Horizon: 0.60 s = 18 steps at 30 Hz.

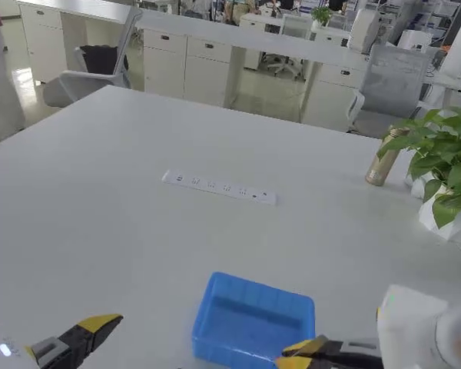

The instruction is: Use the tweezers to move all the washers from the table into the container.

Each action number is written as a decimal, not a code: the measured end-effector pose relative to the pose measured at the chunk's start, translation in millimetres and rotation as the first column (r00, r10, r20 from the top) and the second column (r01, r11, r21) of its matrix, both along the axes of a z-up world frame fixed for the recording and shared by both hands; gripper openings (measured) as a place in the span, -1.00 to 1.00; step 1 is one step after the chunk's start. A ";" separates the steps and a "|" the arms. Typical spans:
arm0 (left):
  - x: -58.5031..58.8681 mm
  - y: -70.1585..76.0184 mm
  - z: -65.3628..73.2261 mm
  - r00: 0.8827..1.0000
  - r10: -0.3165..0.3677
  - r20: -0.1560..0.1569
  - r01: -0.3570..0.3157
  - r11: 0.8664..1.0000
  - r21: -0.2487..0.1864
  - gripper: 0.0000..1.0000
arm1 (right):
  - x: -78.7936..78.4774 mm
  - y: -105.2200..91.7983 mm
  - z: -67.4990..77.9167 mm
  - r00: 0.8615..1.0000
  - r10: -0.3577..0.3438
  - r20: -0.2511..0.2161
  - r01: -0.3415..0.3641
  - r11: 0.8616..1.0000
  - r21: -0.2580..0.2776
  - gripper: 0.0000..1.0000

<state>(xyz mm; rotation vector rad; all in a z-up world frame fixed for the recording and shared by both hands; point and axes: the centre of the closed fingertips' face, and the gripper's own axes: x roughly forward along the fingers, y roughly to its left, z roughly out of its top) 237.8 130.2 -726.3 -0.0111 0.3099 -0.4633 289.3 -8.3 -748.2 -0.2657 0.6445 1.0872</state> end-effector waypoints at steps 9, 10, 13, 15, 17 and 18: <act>1.1 5.3 0.5 1.000 0.017 -0.007 -0.018 0.999 -0.046 0.05 | 46.2 -7.3 -23.7 0.992 -0.080 -0.094 0.072 0.994 -0.086 -0.95; 0.9 5.4 0.5 1.000 0.017 -0.007 -0.018 0.999 -0.046 0.04 | 48.9 -6.0 -25.4 0.993 -0.074 -0.096 0.064 0.993 -0.097 -0.95; 1.0 5.8 0.1 1.000 0.017 -0.003 -0.017 0.999 -0.036 0.03 | 55.3 -7.3 -31.8 0.994 -0.073 -0.079 0.062 0.989 -0.131 -0.96; 0.7 5.9 -0.8 1.000 0.016 -0.006 -0.017 0.999 -0.032 0.02 | 59.8 -10.6 -41.0 0.990 -0.093 -0.101 0.078 0.986 -0.147 -0.96; 0.8 6.0 0.1 1.000 0.017 -0.001 -0.017 0.999 -0.034 0.02 | 62.2 -11.5 -43.6 0.991 -0.097 -0.097 0.082 0.986 -0.146 -0.95; 0.7 6.0 0.0 1.000 0.016 -0.001 -0.016 0.999 -0.034 0.01 | 64.6 -13.1 -46.5 0.990 -0.102 -0.092 0.088 0.985 -0.151 -0.95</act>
